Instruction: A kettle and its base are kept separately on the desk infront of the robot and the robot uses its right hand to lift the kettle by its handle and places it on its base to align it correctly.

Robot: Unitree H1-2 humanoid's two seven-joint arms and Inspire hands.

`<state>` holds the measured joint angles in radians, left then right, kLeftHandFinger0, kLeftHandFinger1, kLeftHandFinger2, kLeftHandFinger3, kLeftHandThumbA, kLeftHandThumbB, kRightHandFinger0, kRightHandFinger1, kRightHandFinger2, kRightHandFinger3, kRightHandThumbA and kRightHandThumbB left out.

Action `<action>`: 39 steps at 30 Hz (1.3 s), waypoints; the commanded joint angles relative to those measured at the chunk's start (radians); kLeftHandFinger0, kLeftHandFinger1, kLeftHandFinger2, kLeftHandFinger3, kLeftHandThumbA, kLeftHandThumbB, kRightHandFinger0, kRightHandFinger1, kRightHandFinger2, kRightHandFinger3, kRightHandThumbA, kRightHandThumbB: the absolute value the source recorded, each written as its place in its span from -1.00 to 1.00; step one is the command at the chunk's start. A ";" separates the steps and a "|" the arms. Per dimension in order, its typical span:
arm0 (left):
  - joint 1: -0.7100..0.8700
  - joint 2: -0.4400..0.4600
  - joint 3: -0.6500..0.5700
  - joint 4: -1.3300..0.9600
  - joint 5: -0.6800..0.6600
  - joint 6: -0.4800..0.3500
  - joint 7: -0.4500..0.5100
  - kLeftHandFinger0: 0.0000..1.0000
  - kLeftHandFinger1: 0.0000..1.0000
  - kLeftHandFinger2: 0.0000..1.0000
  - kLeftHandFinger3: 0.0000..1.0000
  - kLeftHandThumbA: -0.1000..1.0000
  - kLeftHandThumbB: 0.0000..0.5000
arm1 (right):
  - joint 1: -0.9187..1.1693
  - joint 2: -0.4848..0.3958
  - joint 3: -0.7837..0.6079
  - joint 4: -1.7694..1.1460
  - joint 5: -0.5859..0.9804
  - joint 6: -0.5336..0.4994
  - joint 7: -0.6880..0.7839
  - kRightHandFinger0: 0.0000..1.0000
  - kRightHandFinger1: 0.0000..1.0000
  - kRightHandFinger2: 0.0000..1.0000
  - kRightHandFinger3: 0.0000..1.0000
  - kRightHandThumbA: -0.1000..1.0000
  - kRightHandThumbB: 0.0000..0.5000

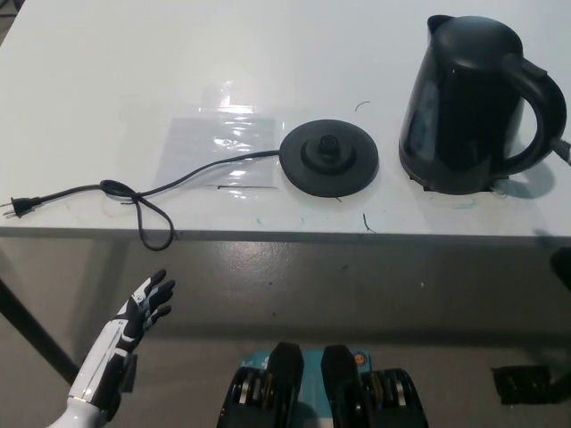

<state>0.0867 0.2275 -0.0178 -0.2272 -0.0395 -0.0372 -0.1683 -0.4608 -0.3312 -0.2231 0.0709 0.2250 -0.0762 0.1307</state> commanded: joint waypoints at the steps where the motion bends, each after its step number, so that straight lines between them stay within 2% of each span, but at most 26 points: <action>1: -0.021 0.013 0.002 -0.001 -0.003 -0.016 -0.013 1.00 1.00 1.00 1.00 1.00 -0.25 | -0.084 -0.006 0.015 0.043 -0.024 -0.002 -0.013 1.00 1.00 1.00 1.00 1.00 0.83; 5: -0.028 0.014 -0.001 0.005 0.006 -0.012 -0.012 1.00 1.00 1.00 1.00 1.00 -0.14 | -0.136 0.001 0.028 0.118 -0.020 0.009 -0.010 1.00 1.00 1.00 1.00 1.00 0.95; 7: -0.027 0.011 -0.002 0.006 0.007 -0.015 -0.010 1.00 1.00 1.00 1.00 1.00 -0.17 | -0.151 0.002 0.036 0.142 -0.027 0.020 -0.013 1.00 1.00 1.00 1.00 1.00 0.96; 10: -0.030 0.015 -0.004 0.009 0.011 -0.020 -0.014 1.00 1.00 1.00 1.00 1.00 -0.18 | -0.176 0.006 0.045 0.188 -0.026 0.014 -0.007 1.00 1.00 1.00 1.00 0.99 0.62; 11: -0.033 0.017 -0.004 0.009 0.015 -0.017 -0.012 1.00 1.00 1.00 1.00 1.00 -0.18 | -0.190 0.009 0.048 0.213 -0.029 0.009 -0.007 1.00 1.00 1.00 1.00 0.99 0.60; 14: -0.035 0.018 -0.002 0.008 0.012 -0.012 -0.013 1.00 1.00 1.00 1.00 1.00 -0.16 | -0.209 0.011 0.052 0.269 -0.032 -0.008 -0.004 1.00 1.00 1.00 1.00 1.00 0.64; 15: -0.036 0.018 -0.002 0.006 0.005 -0.006 -0.016 1.00 1.00 1.00 1.00 1.00 -0.18 | -0.222 0.009 0.056 0.310 -0.039 -0.013 -0.004 1.00 1.00 1.00 1.00 1.00 0.80; 16: -0.038 0.018 -0.002 0.007 0.002 -0.009 -0.018 1.00 1.00 1.00 1.00 1.00 -0.19 | -0.230 0.008 0.056 0.333 -0.037 -0.012 -0.003 1.00 1.00 1.00 1.00 1.00 0.81; 20: -0.037 0.025 -0.001 0.007 0.001 -0.014 -0.023 1.00 1.00 1.00 1.00 1.00 -0.21 | -0.247 0.002 0.056 0.429 -0.038 -0.043 0.002 1.00 1.00 1.00 1.00 1.00 0.65; 22: -0.038 0.026 0.001 0.007 -0.004 -0.010 -0.024 1.00 1.00 1.00 1.00 1.00 -0.22 | -0.254 0.003 0.046 0.461 -0.019 -0.057 0.015 1.00 1.00 1.00 1.00 1.00 0.66; 24: -0.037 0.027 0.000 0.008 -0.008 -0.015 -0.025 1.00 1.00 1.00 1.00 1.00 -0.27 | -0.255 0.001 0.041 0.478 -0.012 -0.060 0.020 1.00 1.00 1.00 1.00 1.00 0.77; 29: -0.041 0.024 -0.002 0.008 -0.014 -0.011 -0.026 1.00 1.00 1.00 1.00 1.00 -0.26 | -0.252 0.001 0.031 0.493 0.005 -0.060 0.031 1.00 1.00 1.00 1.00 0.95 0.74; 32: -0.047 0.023 -0.002 0.007 -0.017 -0.011 -0.027 1.00 1.00 1.00 1.00 1.00 -0.35 | -0.256 0.005 0.026 0.497 0.009 -0.057 0.029 1.00 1.00 1.00 1.00 0.94 0.73; 34: -0.051 0.023 -0.002 0.008 -0.015 -0.009 -0.026 1.00 1.00 1.00 1.00 1.00 -0.34 | -0.258 0.005 0.026 0.497 0.008 -0.059 0.029 1.00 1.00 1.00 1.00 0.94 0.78; 37: -0.053 0.025 -0.003 0.008 -0.015 -0.014 -0.028 1.00 1.00 1.00 1.00 1.00 -0.31 | -0.263 0.021 0.009 0.482 0.004 -0.057 -0.016 1.00 1.00 1.00 1.00 0.81 0.63; 38: -0.053 0.026 -0.003 0.004 -0.015 -0.009 -0.028 1.00 1.00 1.00 1.00 1.00 -0.27 | -0.270 0.052 -0.031 0.471 0.006 -0.088 -0.095 0.44 0.36 0.29 0.48 0.15 0.35; 39: -0.054 0.027 -0.003 0.003 -0.015 -0.006 -0.029 1.00 1.00 1.00 1.00 1.00 -0.26 | -0.275 0.069 -0.051 0.468 -0.011 -0.122 -0.153 -0.43 -0.48 -0.29 -0.28 -0.05 0.47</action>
<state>0.0516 0.2354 -0.0183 -0.2085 -0.0410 -0.0365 -0.1714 -0.6587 -0.3076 -0.2057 0.5769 0.2093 -0.0965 0.1264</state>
